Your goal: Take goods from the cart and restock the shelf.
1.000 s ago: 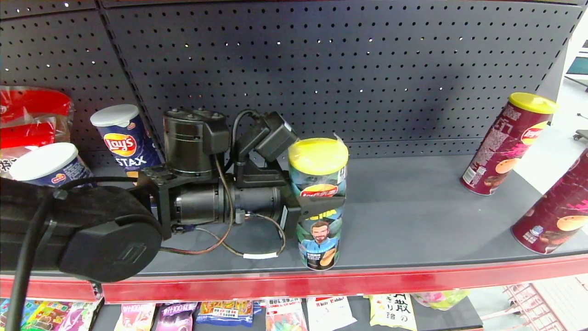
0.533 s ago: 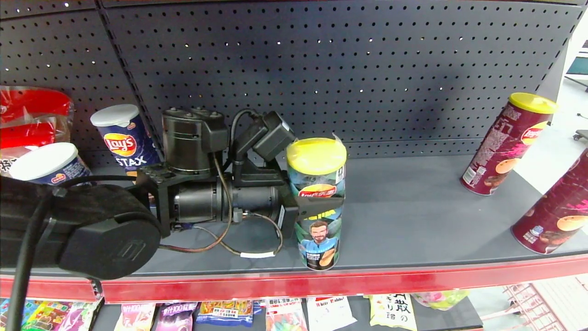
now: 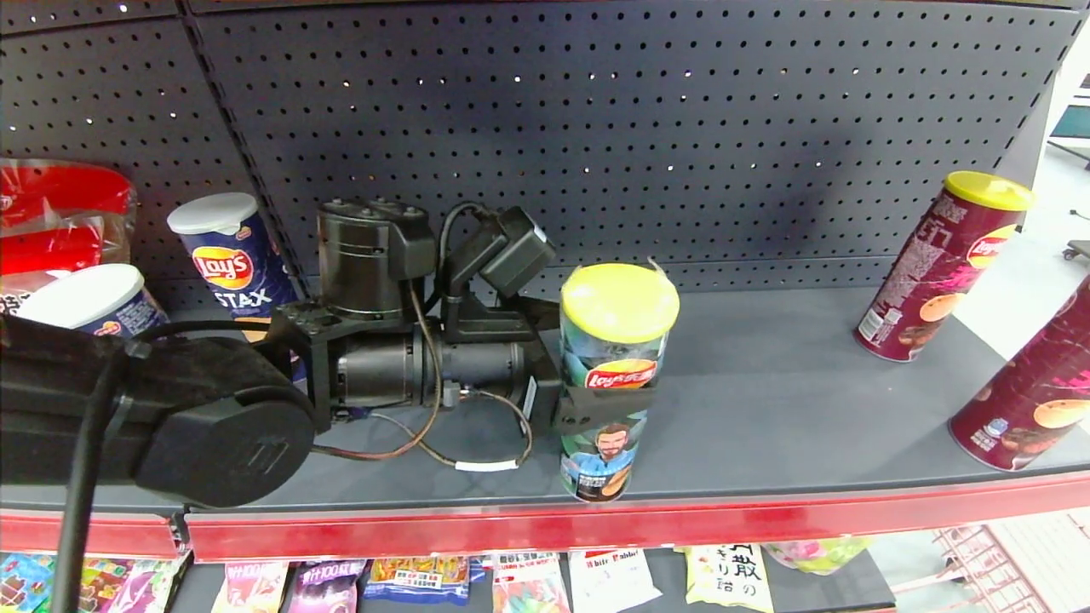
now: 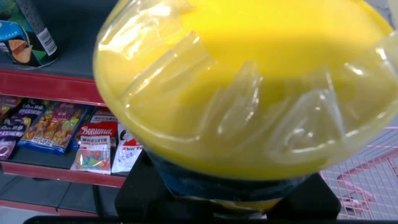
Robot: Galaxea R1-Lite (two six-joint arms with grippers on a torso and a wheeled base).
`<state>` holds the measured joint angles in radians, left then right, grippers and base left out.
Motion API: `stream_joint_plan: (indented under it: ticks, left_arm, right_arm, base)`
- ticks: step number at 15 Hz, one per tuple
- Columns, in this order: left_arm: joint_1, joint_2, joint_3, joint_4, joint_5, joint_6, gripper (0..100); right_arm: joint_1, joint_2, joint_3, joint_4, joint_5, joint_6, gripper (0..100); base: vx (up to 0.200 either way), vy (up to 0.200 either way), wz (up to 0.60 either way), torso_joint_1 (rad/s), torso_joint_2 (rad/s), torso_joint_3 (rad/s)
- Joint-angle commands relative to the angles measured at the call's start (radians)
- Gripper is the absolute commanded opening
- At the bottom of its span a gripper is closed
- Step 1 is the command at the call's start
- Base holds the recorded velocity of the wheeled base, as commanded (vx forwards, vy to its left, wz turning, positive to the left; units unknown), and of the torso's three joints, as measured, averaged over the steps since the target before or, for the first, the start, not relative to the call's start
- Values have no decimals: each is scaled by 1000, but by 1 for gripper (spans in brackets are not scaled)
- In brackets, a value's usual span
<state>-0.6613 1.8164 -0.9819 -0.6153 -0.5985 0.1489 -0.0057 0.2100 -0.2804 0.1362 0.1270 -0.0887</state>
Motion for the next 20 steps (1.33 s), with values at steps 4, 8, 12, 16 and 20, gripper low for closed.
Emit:
stream_joint_plan:
  ticks: [4,8,12,16,20]
  left_arm:
    - [9,-38,71,-3,-1,-2,100]
    - [57,-177,252,-3,11,0,100]
    - [94,-359,436,9,103,-2,100]
    - [78,-466,586,23,143,-2,100]
    - [69,-528,660,23,144,-5,100]
  right_arm:
    - [1,43,-28,0,19,-2,0]
    - [3,316,-204,-9,166,-11,0]
    - [119,660,-433,-12,207,-57,0]
    - [201,1040,-571,-268,214,-49,0]
    - [294,1304,-755,-374,240,-49,0]
  base:
    - [0,0,0,0,0,0]
    - [0,0,0,0,0,0]
    - [0,0,0,0,0,0]
    - [0,0,0,0,0,0]
    - [0,0,0,0,0,0]
